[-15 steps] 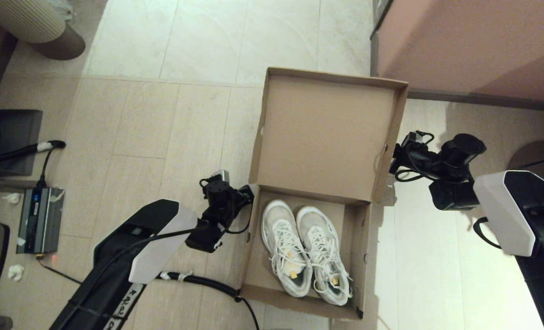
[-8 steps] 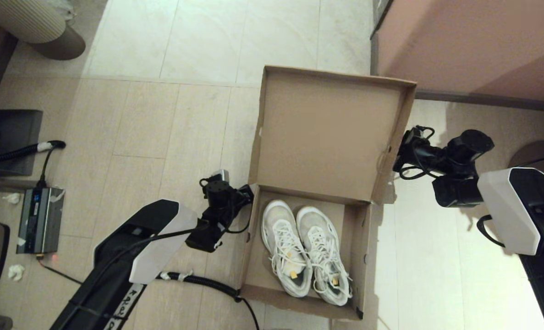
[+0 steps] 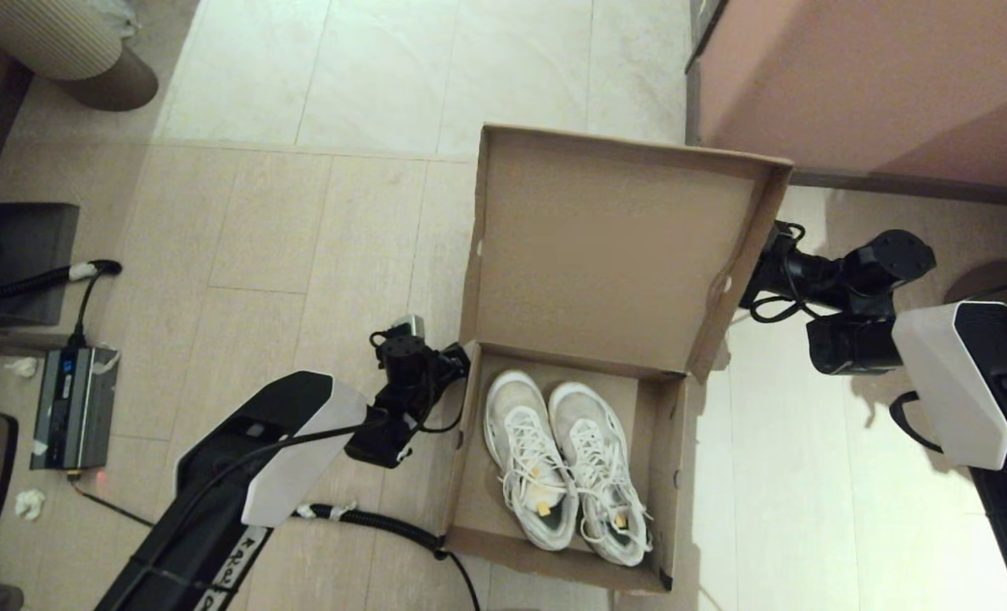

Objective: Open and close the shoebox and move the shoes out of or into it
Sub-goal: Close the shoe box

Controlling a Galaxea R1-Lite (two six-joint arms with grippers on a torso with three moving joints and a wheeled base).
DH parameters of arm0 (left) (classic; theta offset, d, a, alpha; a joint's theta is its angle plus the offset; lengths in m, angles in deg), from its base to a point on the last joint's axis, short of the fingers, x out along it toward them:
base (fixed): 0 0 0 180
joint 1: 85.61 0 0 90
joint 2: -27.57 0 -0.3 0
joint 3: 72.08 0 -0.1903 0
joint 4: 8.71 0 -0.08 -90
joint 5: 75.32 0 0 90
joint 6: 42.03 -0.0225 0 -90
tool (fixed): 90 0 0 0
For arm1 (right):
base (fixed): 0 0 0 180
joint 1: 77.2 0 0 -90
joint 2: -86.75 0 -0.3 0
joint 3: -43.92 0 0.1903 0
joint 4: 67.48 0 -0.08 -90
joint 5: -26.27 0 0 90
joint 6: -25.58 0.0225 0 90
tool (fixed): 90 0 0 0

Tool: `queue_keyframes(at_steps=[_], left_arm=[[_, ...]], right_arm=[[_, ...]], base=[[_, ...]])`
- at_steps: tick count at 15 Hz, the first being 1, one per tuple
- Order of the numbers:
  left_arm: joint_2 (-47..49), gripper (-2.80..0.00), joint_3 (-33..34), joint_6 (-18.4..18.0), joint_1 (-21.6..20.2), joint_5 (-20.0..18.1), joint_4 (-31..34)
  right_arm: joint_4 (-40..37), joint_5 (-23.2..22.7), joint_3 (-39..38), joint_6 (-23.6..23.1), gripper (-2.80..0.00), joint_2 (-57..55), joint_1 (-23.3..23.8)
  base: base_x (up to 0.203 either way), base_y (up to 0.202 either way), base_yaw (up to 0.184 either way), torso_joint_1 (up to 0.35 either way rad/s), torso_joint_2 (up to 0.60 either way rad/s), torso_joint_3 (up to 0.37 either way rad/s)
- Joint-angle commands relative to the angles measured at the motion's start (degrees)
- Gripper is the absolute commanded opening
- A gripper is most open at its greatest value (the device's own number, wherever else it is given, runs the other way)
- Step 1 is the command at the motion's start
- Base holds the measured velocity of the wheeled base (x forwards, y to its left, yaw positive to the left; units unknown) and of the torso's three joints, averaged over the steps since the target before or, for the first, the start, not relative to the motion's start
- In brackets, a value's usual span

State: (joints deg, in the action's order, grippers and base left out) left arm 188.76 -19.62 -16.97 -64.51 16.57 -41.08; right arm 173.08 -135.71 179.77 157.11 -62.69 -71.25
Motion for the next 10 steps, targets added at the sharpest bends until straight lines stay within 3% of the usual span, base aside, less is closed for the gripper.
queue_keyframes(at_steps=[1,7,10], left_arm=[[0.1,-2.8,-0.1,0.2,0.0,0.0,-0.3],[1.0,-2.8,-2.4,0.2,0.0,0.1,-0.3],[1.0,-2.8,-2.5,0.2,0.0,0.6,-0.3]], right_arm=[[2.8,-1.8,-0.2,3.8,-2.8,1.3,-0.2],[3.7,-6.2,-0.2,7.9,-2.8,6.0,-0.1],[3.7,-12.9,-0.2,12.0,-2.8,8.0,-0.1]], base=[[0.0,0.0,0.0,0.0,0.0,0.0],[0.0,0.0,0.0,0.0,0.0,0.0],[0.0,0.0,0.0,0.0,0.0,0.0]])
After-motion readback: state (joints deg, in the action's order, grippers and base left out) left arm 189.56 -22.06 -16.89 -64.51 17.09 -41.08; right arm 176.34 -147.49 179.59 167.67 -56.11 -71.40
